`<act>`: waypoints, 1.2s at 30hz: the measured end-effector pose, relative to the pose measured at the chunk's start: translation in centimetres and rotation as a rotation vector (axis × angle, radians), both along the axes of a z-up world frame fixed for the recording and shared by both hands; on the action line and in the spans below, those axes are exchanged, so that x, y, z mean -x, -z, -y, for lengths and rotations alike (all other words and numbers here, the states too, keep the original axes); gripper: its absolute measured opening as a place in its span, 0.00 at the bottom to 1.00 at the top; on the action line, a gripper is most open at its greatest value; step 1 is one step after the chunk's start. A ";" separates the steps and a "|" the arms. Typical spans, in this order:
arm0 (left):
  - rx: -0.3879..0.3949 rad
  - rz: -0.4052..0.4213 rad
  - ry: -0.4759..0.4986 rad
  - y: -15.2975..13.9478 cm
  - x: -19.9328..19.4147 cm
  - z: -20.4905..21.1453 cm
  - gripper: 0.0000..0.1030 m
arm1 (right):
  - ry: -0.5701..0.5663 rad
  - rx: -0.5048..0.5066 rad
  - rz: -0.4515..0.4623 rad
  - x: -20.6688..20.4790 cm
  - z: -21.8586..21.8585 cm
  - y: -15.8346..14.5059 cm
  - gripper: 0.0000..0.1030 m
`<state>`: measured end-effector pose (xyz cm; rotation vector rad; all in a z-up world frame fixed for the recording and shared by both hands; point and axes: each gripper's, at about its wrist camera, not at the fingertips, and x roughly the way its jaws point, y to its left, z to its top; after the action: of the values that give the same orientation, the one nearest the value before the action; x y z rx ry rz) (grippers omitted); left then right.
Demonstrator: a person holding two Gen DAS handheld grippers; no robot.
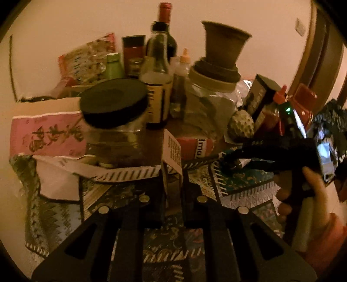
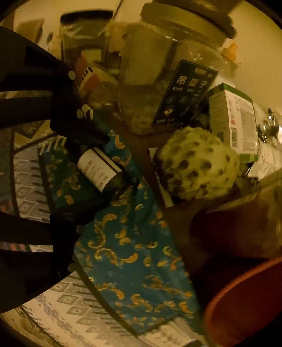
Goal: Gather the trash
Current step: 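Grasp the small brown medicine bottle with the right tool while the left tool grasps a paper card, then lift the brown bottle and paper card and carry them toward the basin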
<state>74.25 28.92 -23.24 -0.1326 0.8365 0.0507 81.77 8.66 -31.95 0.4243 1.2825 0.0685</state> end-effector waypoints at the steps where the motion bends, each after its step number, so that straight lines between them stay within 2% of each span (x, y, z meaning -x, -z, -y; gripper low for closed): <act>1: 0.007 0.001 -0.008 -0.2 0.3 -0.3 0.10 | -0.007 0.025 0.004 -0.1 -0.5 -0.1 0.45; 6: 0.016 0.017 -0.026 -1.0 1.4 -0.4 0.10 | -0.086 0.188 0.039 -0.2 -3.0 0.1 0.44; 10: 0.021 0.032 -0.024 -1.9 1.6 0.4 0.10 | -0.198 0.332 0.067 0.3 -4.7 0.5 0.32; 13: 0.016 0.048 -0.019 -2.7 2.2 1.3 0.10 | -0.250 0.339 0.074 0.8 -4.6 0.6 0.25; 19: 0.011 0.061 0.006 -4.2 3.8 3.9 0.10 | -0.277 0.250 0.073 3.9 -0.2 -0.5 0.25; 24: 0.027 0.079 0.029 -5.9 5.5 6.5 0.10 | -0.290 0.162 0.150 7.6 4.5 -4.7 0.25; 30: 0.056 0.120 0.050 -8.5 8.6 10.7 0.10 | -0.302 0.109 0.321 13.9 9.3 -12.5 0.25; 36: 0.070 0.194 0.058 -11.9 13.7 16.3 0.10 | -0.315 0.080 0.498 20.6 13.3 -19.0 0.25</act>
<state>60.55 12.63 -11.36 -0.1761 0.6484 -0.0453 61.16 -4.66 -12.96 0.1186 0.8458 0.3651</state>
